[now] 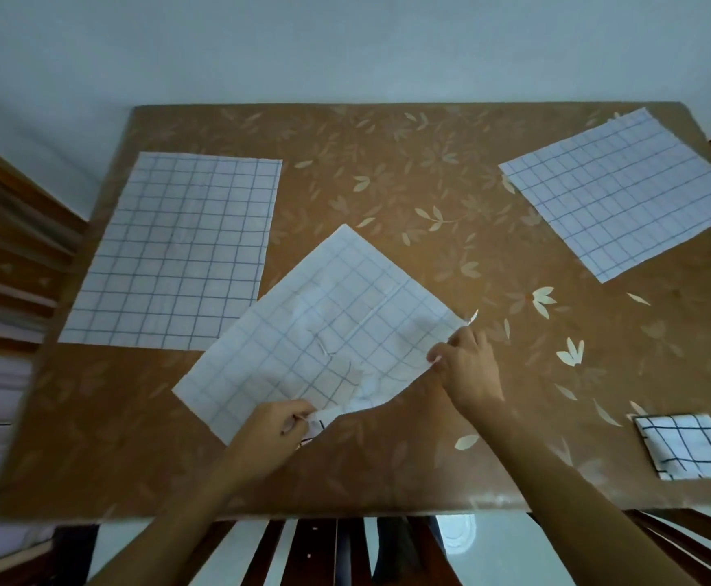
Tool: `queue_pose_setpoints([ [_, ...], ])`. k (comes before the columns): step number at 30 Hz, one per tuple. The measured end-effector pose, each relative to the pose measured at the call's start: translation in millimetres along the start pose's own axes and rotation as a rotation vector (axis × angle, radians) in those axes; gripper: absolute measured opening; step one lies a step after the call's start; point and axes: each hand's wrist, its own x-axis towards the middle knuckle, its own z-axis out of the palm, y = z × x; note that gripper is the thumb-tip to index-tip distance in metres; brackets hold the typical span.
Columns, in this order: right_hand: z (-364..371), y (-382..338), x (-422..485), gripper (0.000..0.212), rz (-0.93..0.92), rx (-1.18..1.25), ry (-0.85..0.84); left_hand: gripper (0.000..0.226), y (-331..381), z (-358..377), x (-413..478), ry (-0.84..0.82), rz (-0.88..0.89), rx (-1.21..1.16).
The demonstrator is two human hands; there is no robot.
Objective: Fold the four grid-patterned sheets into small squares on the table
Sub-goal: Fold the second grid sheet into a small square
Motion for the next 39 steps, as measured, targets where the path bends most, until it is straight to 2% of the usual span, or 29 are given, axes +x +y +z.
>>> queue_pose_setpoints([
  [3,-4.7,1.5,-4.7,0.007,-0.191,-0.128,0.052,0.028,-18.8,-17.6,-8.4,0.019,-0.03,0.06],
  [6,-17.6,11.7,-13.4,0.018,-0.371,-0.153,-0.164,0.026,-26.0,-30.3,-14.8,0.042,-0.085,0.055],
  [9,-37.9,17.6,-27.6,0.034,-0.316,-0.106,-0.414,0.02,-30.0,-38.6,-19.8,0.042,-0.092,0.034],
  [13,-58.7,19.6,-51.3,0.018,-0.169,-0.107,-0.598,0.012,-30.6,-47.5,-24.8,-0.012,-0.121,-0.023],
  [15,-66.8,17.9,-56.9,0.016,-0.127,-0.104,-0.631,0.013,-26.7,-52.2,-28.5,-0.053,-0.108,-0.056],
  [18,-76.9,13.7,-51.9,0.02,-0.126,-0.099,-0.612,0.019,-27.5,-56.6,-32.4,-0.029,-0.101,-0.075],
  [20,-79.2,11.7,-41.0,0.025,-0.159,-0.073,-0.538,0.025,-32.1,-56.8,-31.3,0.014,-0.109,-0.071],
  [24,-71.0,12.6,-11.7,0.029,-0.177,0.001,-0.379,0.012,-35.5,-54.6,-16.3,0.126,-0.141,-0.049],
  [29,-57.8,12.5,2.1,0.024,-0.138,-0.016,-0.398,0.01,-35.6,-48.3,14.8,0.189,-0.124,0.093],
  [32,-44.8,19.9,7.1,0.036,-0.079,-0.052,-0.354,0.011,-33.7,-46.0,36.2,0.277,-0.102,0.219],
  [39,-12.8,32.3,13.7,0.058,0.03,-0.022,-0.342,0.015,-19.8,-34.4,92.3,0.323,-0.069,0.399],
])
